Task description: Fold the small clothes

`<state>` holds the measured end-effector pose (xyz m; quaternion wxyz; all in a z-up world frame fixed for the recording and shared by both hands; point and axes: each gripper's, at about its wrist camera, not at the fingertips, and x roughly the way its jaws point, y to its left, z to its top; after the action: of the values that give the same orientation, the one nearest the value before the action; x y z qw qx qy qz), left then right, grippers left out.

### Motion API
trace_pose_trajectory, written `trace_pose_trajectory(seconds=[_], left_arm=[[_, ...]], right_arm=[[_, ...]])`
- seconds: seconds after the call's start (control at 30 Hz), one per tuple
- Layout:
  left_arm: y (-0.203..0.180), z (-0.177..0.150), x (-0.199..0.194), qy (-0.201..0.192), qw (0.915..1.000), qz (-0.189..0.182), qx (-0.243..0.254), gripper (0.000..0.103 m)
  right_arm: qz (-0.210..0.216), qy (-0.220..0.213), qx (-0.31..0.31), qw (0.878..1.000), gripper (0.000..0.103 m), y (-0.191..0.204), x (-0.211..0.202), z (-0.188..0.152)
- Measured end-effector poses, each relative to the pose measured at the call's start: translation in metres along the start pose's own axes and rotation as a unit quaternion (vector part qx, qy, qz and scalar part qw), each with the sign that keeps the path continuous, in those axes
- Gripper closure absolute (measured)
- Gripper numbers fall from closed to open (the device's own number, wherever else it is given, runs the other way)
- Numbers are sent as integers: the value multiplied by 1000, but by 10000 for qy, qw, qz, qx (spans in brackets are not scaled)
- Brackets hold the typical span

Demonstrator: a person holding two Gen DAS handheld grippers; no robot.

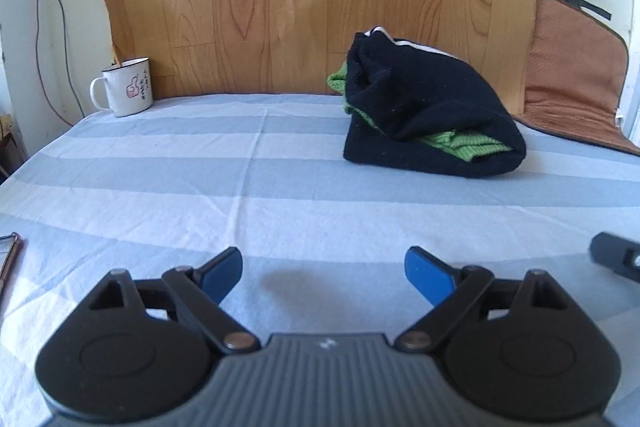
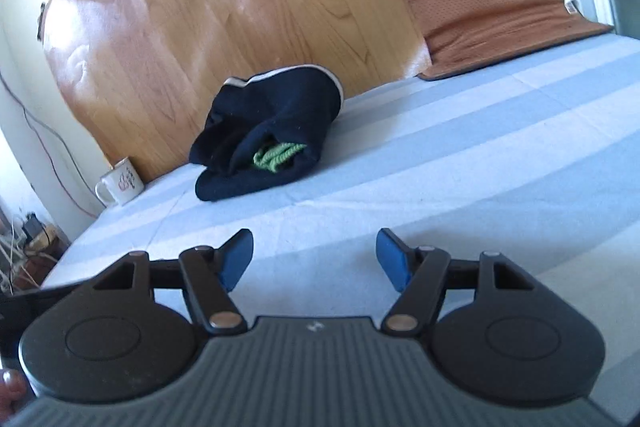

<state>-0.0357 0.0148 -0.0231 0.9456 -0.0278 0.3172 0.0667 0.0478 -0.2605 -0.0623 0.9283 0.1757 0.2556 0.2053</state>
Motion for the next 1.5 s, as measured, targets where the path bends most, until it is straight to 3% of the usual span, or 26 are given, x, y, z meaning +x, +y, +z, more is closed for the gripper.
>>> trace_pose_trajectory(seconds=[0.87,1.2,1.5], left_arm=[[-4,0,-6,-214,9997,-28,120,3],[-4,-2,-18,-596,9981,95,90,0],[-3,2,-20,-484,9987,73,147,0]], right_arm=[[178,75,38,9998,28,-1,-2,-3],[175,78,25,9998,27,-1,-2,-2],[179,99,36,9998,27,-1,-1,-2]])
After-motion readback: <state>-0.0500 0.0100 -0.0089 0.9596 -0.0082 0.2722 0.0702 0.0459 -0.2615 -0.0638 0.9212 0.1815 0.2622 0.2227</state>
